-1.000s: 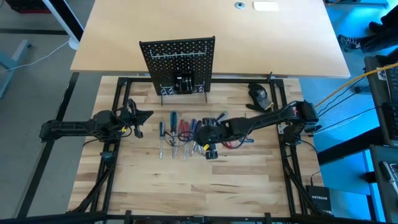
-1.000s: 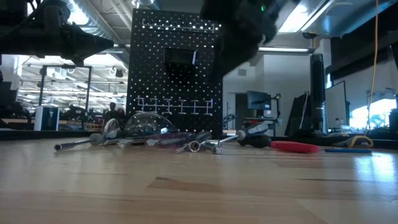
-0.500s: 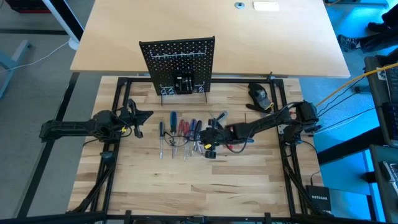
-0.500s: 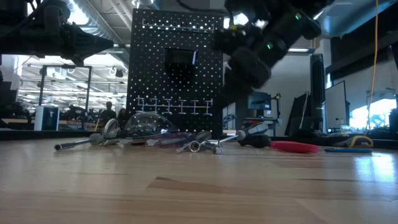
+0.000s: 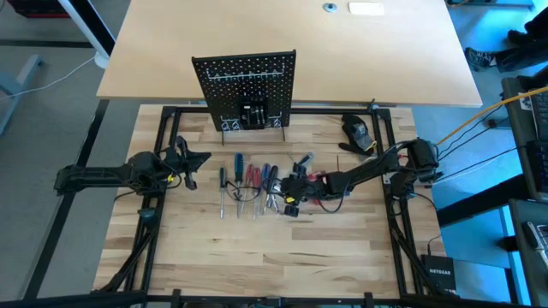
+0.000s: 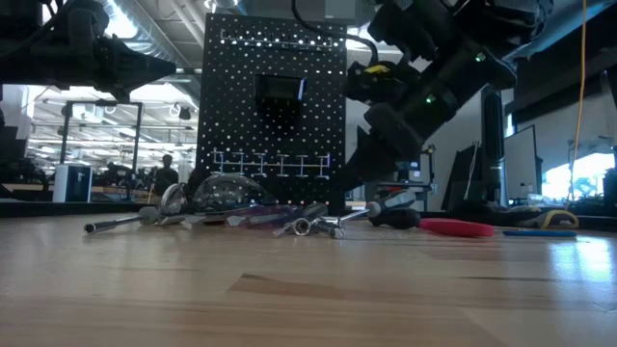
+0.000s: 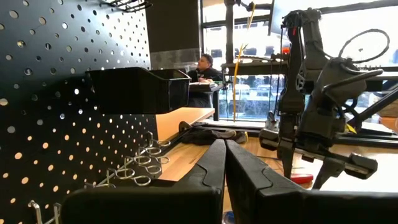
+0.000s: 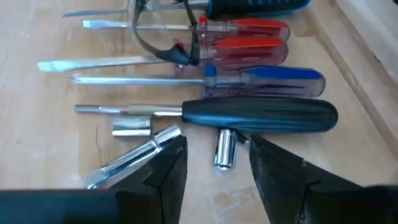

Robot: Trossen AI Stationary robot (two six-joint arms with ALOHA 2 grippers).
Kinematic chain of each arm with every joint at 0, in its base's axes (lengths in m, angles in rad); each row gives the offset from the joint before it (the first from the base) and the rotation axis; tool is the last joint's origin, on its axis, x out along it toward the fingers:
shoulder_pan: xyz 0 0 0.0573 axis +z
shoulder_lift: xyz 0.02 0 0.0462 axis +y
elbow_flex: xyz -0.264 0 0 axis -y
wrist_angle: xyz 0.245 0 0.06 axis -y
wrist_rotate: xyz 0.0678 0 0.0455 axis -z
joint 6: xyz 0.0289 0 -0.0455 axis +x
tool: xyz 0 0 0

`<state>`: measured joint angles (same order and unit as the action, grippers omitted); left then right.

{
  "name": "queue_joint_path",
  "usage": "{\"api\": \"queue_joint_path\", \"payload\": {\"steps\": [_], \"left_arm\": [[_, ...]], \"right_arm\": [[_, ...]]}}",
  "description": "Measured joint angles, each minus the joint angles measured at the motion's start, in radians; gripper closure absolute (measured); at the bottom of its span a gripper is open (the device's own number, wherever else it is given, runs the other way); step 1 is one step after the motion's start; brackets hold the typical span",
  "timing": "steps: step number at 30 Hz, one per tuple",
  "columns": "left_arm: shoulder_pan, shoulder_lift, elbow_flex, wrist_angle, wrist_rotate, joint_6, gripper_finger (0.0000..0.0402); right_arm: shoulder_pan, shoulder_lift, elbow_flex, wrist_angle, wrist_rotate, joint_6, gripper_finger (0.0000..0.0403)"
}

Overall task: Hang tools onto peg board
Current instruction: Put the top metal socket into the black bin on the peg board

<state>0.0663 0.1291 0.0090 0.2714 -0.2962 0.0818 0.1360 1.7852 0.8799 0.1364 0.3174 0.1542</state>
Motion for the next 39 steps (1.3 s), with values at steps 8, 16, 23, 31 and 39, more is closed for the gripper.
{"api": "queue_joint_path", "payload": {"steps": [8, 16, 23, 31, 39], "left_arm": [[0.0, 0.0, 0.0, 0.001, 0.0, 0.0, 0.04], [0.0, 0.0, 0.0, 0.001, 0.0, 0.0, 0.04], [0.0, 0.0, 0.0, 0.002, 0.0, 0.0, 0.04], [0.0, 0.0, 0.0, 0.0, 0.0, 0.003, 0.04], [0.0, 0.0, 0.0, 0.001, 0.0, 0.003, 0.04]], "right_arm": [[-0.04, 0.069, -0.001, 0.024, -0.1, 0.003, 0.0231], [-0.068, 0.079, 0.001, 0.053, -0.123, 0.023, 0.0231], [-0.073, 0.116, 0.001, 0.076, -0.146, 0.024, 0.0231], [-0.079, 0.116, 0.001, 0.077, -0.102, 0.003, 0.0232], [-0.079, 0.116, 0.001, 0.072, -0.096, -0.005, 0.0289]]}}
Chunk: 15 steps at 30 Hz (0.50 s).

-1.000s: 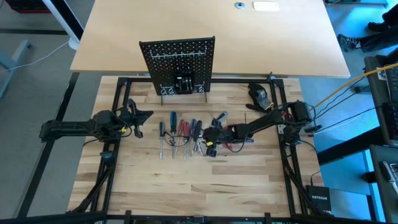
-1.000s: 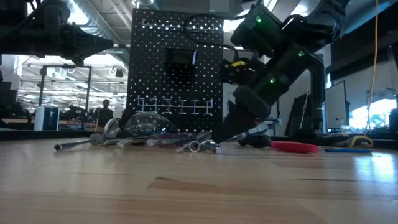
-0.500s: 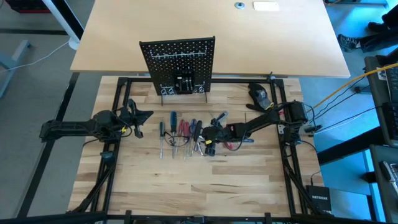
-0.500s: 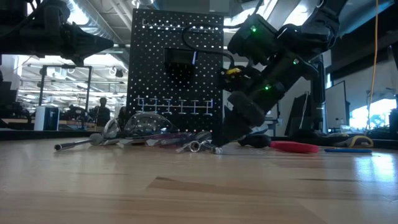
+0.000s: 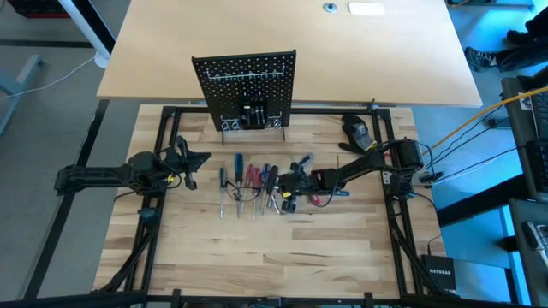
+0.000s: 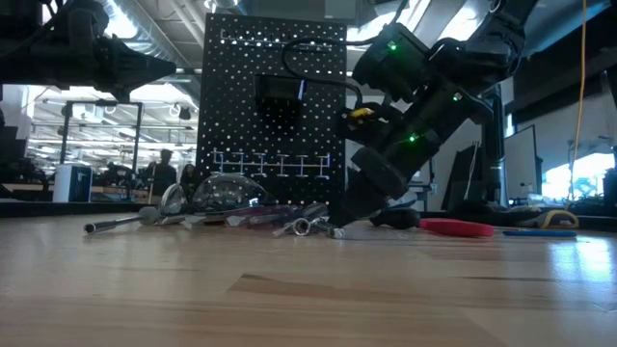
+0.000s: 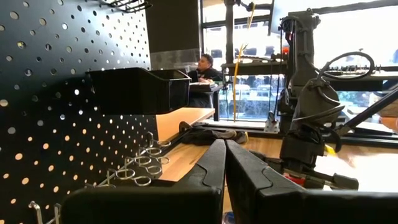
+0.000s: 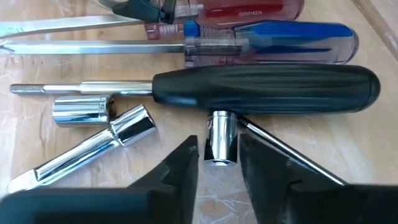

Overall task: Hang tools onto peg board
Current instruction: Put the top metal socket into the black bin on the peg board

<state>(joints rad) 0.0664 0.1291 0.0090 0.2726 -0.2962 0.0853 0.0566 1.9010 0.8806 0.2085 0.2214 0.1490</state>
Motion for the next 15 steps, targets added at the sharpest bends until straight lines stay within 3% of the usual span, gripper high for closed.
{"api": "queue_joint_path", "payload": {"steps": [6, 15], "left_arm": [[0.0, 0.0, 0.0, 0.0, 0.0, 0.0, 0.04], [0.0, 0.0, 0.0, 0.0, 0.0, 0.0, 0.04]], "right_arm": [[0.0, 0.0, 0.0, 0.0, 0.005, -0.026, 0.0334], [0.0, 0.0, 0.02, -0.018, 0.006, -0.027, 0.0321]]}}
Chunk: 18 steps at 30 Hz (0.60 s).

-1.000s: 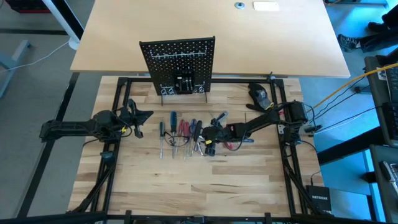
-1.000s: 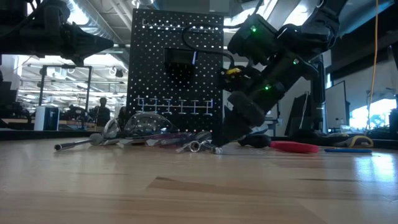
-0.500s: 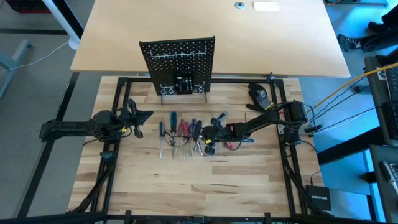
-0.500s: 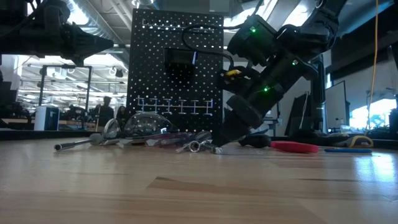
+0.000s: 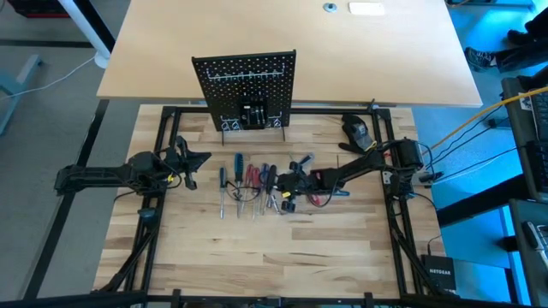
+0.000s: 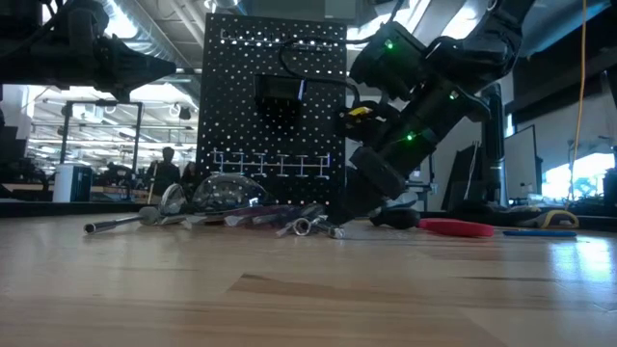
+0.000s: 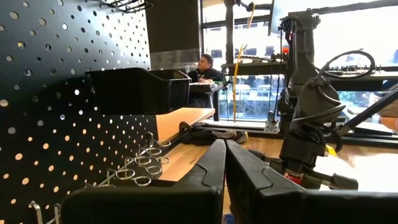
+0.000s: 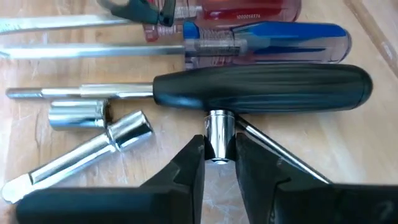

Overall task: Hang tools onto peg board
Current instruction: Put the top metal socket into the black bin on the peg board

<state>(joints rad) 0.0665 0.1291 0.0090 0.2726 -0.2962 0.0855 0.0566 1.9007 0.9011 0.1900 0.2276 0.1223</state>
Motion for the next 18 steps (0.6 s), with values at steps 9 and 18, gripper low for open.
{"api": "queue_joint_path", "payload": {"steps": [9, 18], "left_arm": [[0.0, 0.0, 0.0, 0.0, 0.0, 0.0, 0.04], [0.0, 0.0, 0.0, -0.001, 0.0, 0.0, 0.04]], "right_arm": [[0.002, -0.061, 0.012, -0.03, 0.055, -0.007, 0.0331], [0.002, -0.141, 0.012, -0.029, 0.101, -0.02, 0.0329]]}}
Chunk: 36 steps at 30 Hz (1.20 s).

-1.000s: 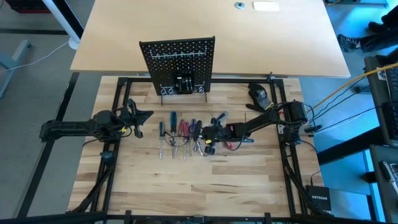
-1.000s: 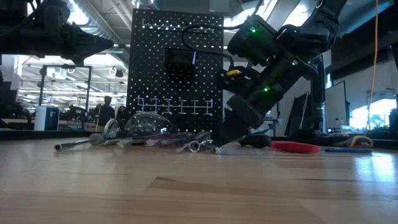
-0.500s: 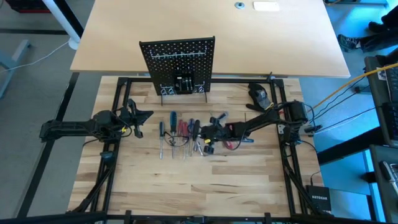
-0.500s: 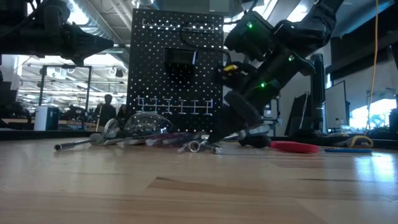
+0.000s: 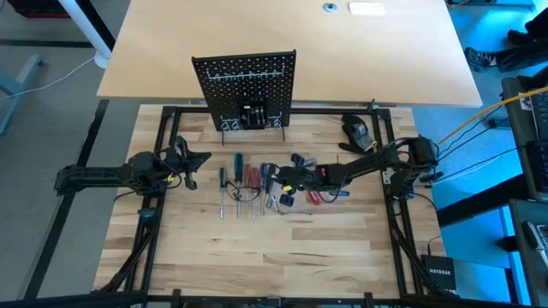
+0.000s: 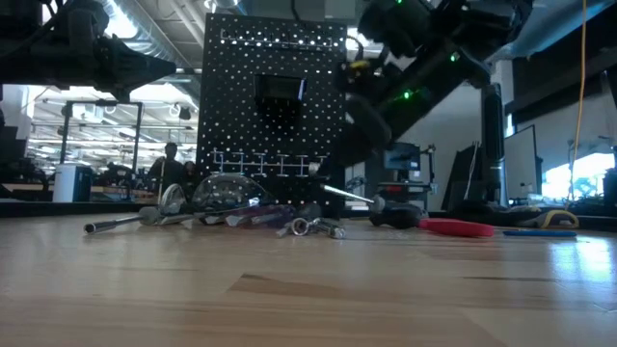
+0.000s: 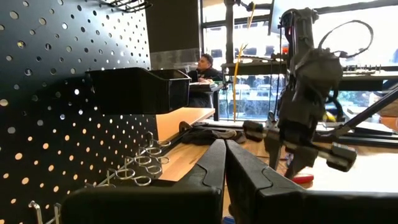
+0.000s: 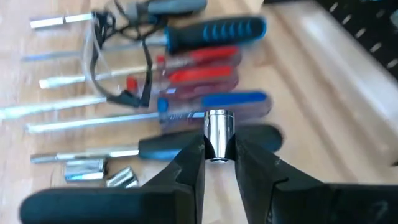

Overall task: Hang tools onto peg board
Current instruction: Put the top metal socket into the black bin on the peg board

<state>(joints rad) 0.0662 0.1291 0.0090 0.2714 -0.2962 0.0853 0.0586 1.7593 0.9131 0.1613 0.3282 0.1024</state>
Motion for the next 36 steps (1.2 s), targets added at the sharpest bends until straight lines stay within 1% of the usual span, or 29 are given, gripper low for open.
{"api": "queue_joint_path", "payload": {"steps": [10, 16, 21, 28, 36], "left_arm": [[0.0, 0.0, 0.0, 0.0, 0.0, 0.0, 0.04], [0.0, 0.0, 0.0, 0.0, 0.0, 0.0, 0.04], [0.0, 0.0, 0.0, 0.001, 0.0, 0.0, 0.04], [0.0, 0.0, 0.0, 0.001, 0.0, 0.0, 0.04], [0.0, 0.0, 0.0, 0.001, 0.0, 0.001, 0.04]], "right_arm": [[0.0, -0.15, 0.0, 0.018, 0.104, -0.075, 0.0327], [-0.017, -0.211, 0.0, 0.085, 0.141, -0.135, 0.0327], [-0.06, -0.221, 0.001, 0.182, 0.123, -0.141, 0.0327], [-0.134, -0.221, 0.001, 0.307, 0.047, -0.135, 0.0327], [-0.14, -0.219, 0.103, 0.31, 0.044, -0.168, 0.0326]]}}
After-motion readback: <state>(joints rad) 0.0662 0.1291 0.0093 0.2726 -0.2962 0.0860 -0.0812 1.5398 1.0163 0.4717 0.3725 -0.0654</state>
